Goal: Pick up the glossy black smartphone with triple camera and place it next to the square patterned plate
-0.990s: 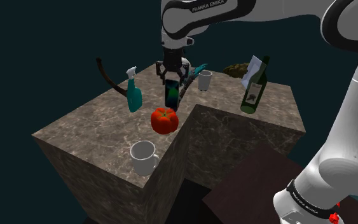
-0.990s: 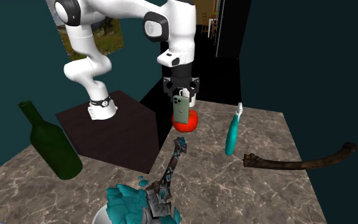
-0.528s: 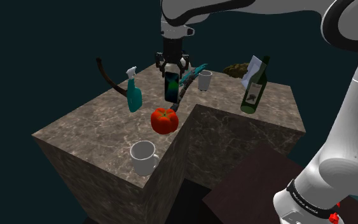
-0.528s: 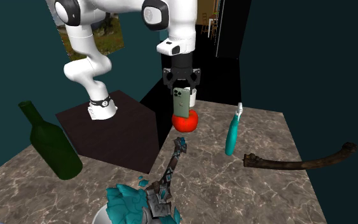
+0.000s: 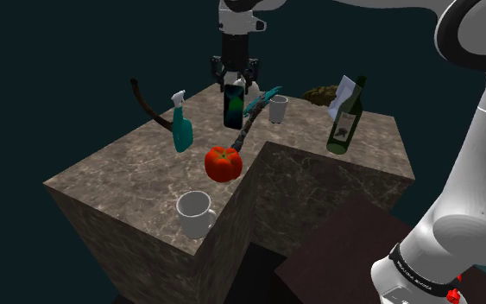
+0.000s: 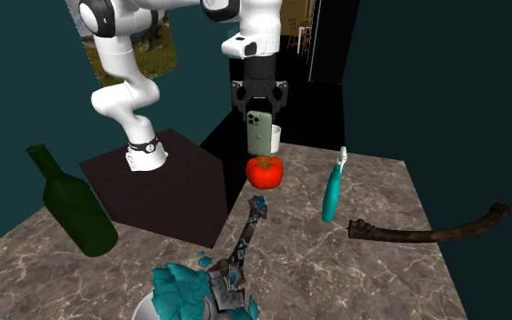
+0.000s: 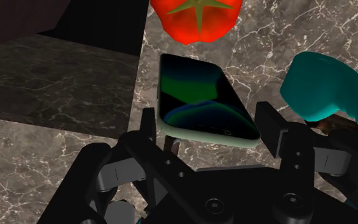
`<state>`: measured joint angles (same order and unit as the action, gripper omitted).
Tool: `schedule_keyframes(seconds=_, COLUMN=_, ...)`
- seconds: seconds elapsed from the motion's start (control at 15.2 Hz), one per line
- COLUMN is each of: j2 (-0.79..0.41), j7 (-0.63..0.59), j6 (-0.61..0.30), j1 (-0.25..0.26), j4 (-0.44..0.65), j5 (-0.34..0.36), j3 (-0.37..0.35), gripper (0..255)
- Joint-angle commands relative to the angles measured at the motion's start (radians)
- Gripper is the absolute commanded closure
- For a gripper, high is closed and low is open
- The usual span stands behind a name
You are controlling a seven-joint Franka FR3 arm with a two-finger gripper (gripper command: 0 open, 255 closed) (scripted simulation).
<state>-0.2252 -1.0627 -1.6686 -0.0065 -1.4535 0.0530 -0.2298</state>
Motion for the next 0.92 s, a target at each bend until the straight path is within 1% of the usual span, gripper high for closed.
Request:
schedule_keyframes(seconds=0.0, j2=-0.005, j7=-0.001, j6=0.029, j1=0.002, j4=0.034, j5=0.001, j3=-0.001, gripper=255)
schedule_keyframes(seconds=0.46, j2=-0.033, j7=-0.003, j6=0.136, j1=0.01, j4=0.169, j5=0.008, j3=-0.003, gripper=255)
schedule_keyframes(seconds=0.86, j2=-0.076, j7=-0.006, j6=0.239, j1=0.021, j4=0.313, j5=0.018, j3=-0.004, gripper=255)
